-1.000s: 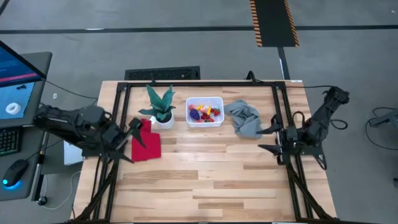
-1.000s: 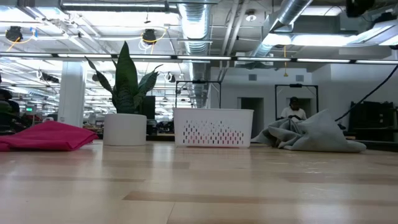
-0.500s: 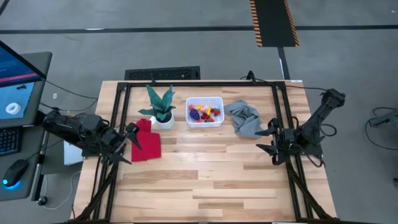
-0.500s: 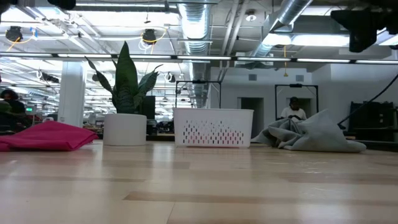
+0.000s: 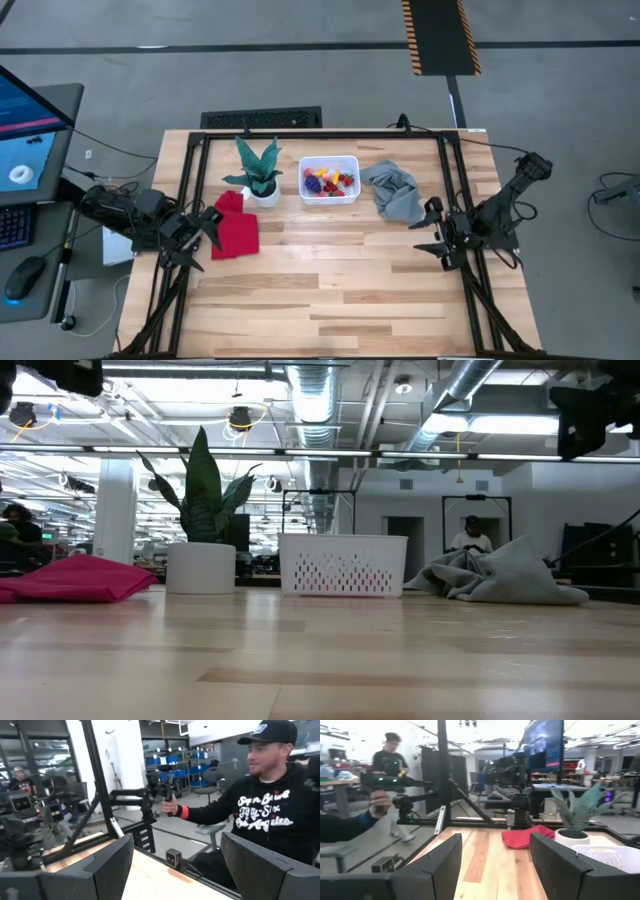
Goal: Pick and placing Produce into tupperware
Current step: Return to Home Position
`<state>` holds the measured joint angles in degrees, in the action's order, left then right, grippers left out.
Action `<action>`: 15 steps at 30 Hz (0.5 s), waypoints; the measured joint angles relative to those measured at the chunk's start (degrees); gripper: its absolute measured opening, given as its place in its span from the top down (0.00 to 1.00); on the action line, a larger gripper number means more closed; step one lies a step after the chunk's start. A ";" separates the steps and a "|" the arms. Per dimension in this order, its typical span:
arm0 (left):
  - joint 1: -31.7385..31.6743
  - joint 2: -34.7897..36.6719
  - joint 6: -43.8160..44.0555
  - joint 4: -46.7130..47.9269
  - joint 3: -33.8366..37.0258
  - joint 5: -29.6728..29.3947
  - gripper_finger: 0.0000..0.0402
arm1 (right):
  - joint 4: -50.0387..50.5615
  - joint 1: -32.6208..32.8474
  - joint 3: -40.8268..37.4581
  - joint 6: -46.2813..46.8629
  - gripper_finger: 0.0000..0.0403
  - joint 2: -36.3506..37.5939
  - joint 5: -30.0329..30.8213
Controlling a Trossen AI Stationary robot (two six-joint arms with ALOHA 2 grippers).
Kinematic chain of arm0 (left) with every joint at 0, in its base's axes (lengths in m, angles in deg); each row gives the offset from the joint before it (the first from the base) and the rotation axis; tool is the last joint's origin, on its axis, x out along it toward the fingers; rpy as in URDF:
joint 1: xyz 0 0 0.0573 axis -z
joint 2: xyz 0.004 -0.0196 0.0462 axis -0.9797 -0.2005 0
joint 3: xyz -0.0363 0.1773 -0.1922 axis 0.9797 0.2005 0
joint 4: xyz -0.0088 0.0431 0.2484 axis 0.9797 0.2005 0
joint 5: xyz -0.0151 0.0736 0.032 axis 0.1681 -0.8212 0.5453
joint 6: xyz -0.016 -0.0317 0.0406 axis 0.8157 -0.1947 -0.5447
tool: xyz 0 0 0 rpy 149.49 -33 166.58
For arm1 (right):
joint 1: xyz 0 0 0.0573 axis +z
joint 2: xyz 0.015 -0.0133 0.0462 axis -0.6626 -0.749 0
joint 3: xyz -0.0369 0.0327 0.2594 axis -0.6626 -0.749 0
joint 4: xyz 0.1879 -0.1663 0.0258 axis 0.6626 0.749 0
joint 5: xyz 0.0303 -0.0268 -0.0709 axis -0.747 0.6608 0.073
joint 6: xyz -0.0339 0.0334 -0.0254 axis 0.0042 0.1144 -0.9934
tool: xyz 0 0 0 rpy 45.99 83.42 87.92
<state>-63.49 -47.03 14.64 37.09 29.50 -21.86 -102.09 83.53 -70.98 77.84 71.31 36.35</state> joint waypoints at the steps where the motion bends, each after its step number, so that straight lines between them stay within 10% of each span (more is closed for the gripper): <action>1: 0.00 0.29 0.31 -0.03 0.28 -0.28 0.27 | 0.92 -0.43 0.00 -0.03 0.37 0.68 -0.87; 15: -0.18 0.15 -3.89 3.33 1.75 2.77 0.27 | 11.97 -11.76 -0.03 5.99 0.37 7.85 -9.06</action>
<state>-63.68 -46.88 10.75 40.43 31.26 -19.09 -90.12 71.77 -71.01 83.82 79.16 27.29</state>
